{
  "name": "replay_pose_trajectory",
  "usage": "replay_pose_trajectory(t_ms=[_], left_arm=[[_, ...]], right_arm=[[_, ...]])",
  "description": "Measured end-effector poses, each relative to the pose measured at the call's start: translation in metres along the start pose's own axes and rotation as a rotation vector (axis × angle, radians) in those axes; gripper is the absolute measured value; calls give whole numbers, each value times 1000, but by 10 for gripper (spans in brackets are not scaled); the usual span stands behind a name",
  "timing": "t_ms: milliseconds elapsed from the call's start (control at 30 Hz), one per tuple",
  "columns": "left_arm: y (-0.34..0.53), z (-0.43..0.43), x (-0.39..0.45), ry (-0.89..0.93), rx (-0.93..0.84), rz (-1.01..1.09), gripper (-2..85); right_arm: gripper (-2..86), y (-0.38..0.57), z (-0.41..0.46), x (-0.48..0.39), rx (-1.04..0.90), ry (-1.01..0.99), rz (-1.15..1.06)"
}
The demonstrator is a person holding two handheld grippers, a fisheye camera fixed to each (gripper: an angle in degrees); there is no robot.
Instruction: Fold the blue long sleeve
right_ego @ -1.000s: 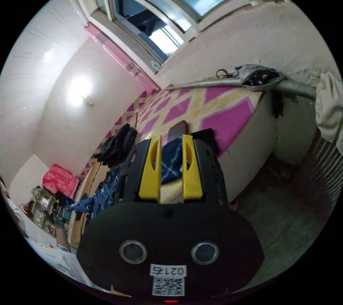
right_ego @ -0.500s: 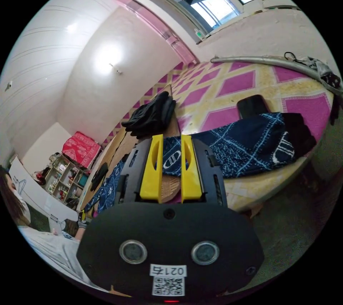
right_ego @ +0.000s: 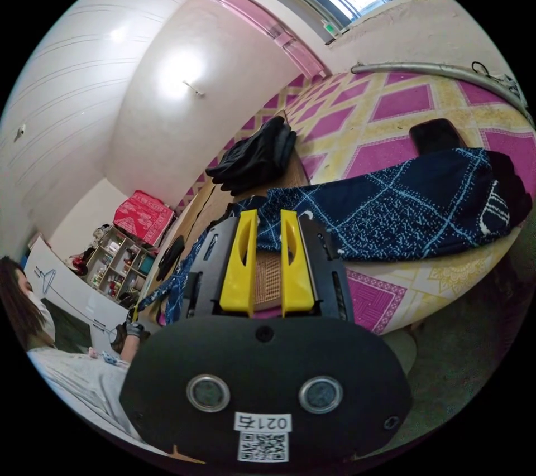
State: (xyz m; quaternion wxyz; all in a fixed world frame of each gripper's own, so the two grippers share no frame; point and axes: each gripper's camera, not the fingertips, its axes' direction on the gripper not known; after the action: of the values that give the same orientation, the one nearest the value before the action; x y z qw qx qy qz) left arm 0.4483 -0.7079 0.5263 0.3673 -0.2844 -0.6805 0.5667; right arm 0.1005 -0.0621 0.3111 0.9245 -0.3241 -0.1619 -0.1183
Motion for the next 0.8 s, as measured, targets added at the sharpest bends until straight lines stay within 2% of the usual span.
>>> replay_pose_trajectory(t_ms=[33, 100, 167, 267, 333, 500, 700, 800], left_arm=[[0, 0, 3, -54, -4, 15, 6], [6, 13, -15, -128, -81, -109, 30], [21, 23, -36, 62, -92, -211, 83], [33, 31, -21, 80, -84, -171, 109], [40, 41, -13, 62, -89, -172, 99], [71, 72, 4, -72, -111, -238, 1], [120, 111, 76, 46, -61, -146, -9], [148, 146, 161, 130, -77, 7, -9]], right_arm=[[70, 1, 0, -1, 0, 0, -1], [68, 7, -2, -1, 1, 0, -1], [68, 11, -2, 1, -1, -6, 7], [68, 16, -2, 5, -8, -14, 28], [67, 17, -2, 5, -10, -18, 33], [65, 22, 0, 2, -17, -18, 27], [62, 30, -5, 5, -6, -55, 48], [61, 30, -12, 5, 7, -60, 34]])
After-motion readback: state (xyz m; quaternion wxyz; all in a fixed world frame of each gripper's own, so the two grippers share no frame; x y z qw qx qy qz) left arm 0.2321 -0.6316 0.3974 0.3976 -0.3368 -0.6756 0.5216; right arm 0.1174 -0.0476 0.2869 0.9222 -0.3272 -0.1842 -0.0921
